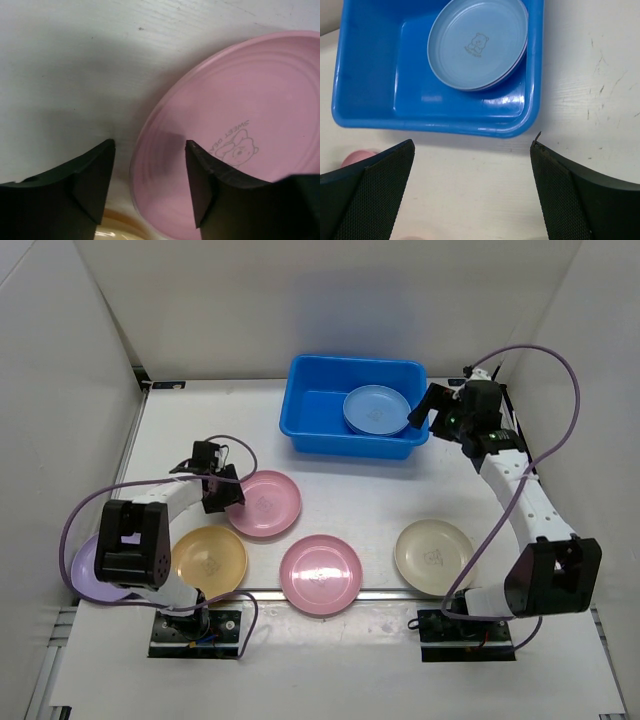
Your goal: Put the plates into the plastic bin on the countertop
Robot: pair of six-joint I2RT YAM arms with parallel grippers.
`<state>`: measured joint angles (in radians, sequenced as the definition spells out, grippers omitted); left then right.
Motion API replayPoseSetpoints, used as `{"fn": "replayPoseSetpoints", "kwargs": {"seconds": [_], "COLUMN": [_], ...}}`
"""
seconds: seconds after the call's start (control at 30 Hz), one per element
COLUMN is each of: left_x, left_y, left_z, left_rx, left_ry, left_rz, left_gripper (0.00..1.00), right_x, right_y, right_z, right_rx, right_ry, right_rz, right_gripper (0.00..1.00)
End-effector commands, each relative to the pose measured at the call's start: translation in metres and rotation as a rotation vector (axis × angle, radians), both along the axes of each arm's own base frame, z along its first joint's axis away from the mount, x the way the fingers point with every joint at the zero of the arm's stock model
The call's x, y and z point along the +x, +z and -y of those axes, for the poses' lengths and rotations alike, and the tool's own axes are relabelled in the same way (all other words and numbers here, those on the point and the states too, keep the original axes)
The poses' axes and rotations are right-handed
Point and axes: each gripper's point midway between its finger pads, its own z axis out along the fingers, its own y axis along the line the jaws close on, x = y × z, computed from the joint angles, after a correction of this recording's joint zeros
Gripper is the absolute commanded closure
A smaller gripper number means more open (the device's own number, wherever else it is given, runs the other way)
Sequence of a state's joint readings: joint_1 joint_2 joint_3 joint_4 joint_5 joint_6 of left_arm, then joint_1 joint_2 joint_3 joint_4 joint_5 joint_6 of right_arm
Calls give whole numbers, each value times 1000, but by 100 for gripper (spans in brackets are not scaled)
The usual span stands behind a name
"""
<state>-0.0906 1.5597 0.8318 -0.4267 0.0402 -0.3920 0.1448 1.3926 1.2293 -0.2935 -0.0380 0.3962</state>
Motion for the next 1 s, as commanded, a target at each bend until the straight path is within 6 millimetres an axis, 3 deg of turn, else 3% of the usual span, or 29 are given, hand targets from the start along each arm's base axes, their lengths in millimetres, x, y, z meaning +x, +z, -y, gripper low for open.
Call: {"fn": "replayPoseSetpoints", "kwargs": {"seconds": [0.0, 0.03, 0.07, 0.23, 0.37, 0.43, 0.57, 0.6, 0.63, 0.67, 0.73, 0.8, 0.9, 0.97], "left_x": [3, 2, 3, 12, 24, 29, 44, 46, 47, 47, 48, 53, 68, 83], "left_y": [-8, -13, -13, -8, 13, 34, 103, 132, 146, 177, 209, 252, 297, 314], "left_z": [2, 3, 0, 5, -4, -6, -9, -13, -14, -18, -19, -16, 0, 16], "left_rx": [18, 21, 50, 63, 111, 121, 120, 122, 122, 128, 126, 109, 55, 2], "left_ry": [3, -2, 3, -26, 9, 25, 59, 82, 90, 104, 102, 84, 19, -39], "left_rz": [16, 1, 9, 30, 103, 151, 320, 398, 436, 518, 601, 707, 825, 883], "left_gripper": [33, 37, 49, 89, 90, 90, 90, 90, 90, 90, 90, 90, 90, 90], "right_x": [-6, -8, -11, -21, -29, -34, -40, -45, -46, -50, -54, -56, -61, -65], "right_y": [25, 30, 31, 38, 35, 43, 44, 46, 46, 44, 41, 42, 42, 44], "right_z": [-7, -9, -10, -9, -4, -1, 11, 13, 13, 16, 16, 23, 26, 25], "right_rx": [90, 115, 121, 156, 148, 152, 107, 103, 101, 104, 105, 91, 90, 94], "right_ry": [16, 17, 20, 4, -14, -33, -78, -87, -89, -98, -98, -131, -147, -143], "right_rz": [86, 99, 103, 106, 106, 133, 125, 131, 131, 130, 133, 143, 138, 140], "right_gripper": [1, 1, 1, 1, 1, 1, 1, 1, 1, 1, 1, 1, 1, 1]}}
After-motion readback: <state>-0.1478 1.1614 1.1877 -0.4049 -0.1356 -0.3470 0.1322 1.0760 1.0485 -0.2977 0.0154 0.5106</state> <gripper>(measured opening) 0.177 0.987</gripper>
